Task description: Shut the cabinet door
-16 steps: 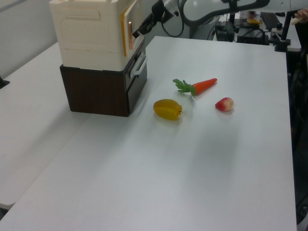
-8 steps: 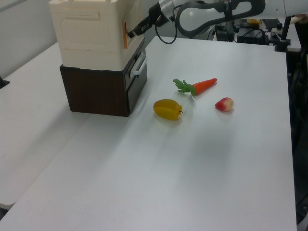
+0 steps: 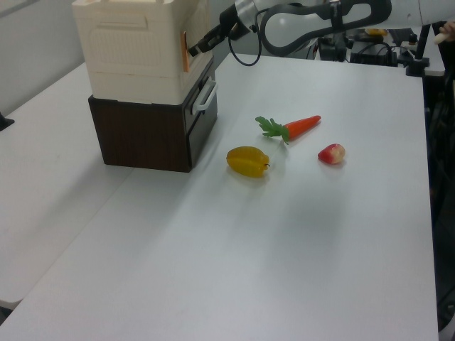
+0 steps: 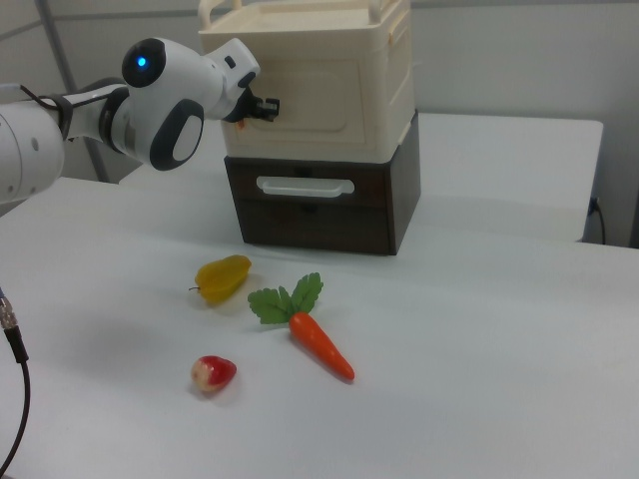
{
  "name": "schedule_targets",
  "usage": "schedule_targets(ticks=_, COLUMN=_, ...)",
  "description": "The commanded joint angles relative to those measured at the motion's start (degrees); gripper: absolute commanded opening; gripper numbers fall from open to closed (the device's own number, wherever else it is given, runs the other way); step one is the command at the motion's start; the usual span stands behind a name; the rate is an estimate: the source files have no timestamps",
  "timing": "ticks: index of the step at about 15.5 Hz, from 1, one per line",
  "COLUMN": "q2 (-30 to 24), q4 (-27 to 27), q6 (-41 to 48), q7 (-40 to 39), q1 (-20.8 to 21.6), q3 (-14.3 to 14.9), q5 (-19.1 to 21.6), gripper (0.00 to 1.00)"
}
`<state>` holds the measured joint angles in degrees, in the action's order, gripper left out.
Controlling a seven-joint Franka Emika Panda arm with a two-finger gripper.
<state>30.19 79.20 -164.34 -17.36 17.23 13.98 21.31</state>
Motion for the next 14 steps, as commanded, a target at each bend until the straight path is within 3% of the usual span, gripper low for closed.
schedule_targets(ticks=1, q2=-5.04, q4=7.62, q6=0.77, q7=1.27, q1=0.26, q3=-1.49, q5=1.01, gripper=0.0)
schedule_targets(ticks=3, q2=-7.68, q4=9.39, q6=7.24, q7=4.77, q1=-0.44, q3=-1.58, q5=0.84, gripper=0.01)
schedule_targets(ticks=6, q2=-11.55, q4=8.78, q6=25.06, q7=7.51, q1=-3.42, q3=-1.41, q5=-0.39, gripper=0.06)
schedule_targets(ticks=9, q2=-15.59, q4=8.78, q6=41.42, q7=7.69, q1=-6.5, q3=-1.32, q5=-3.02, gripper=0.11)
schedule_targets(ticks=14, q2=-20.26, q4=9.31, q6=62.26, q7=7.86, q1=-9.05, q3=-1.32, q5=-6.37, gripper=0.11)
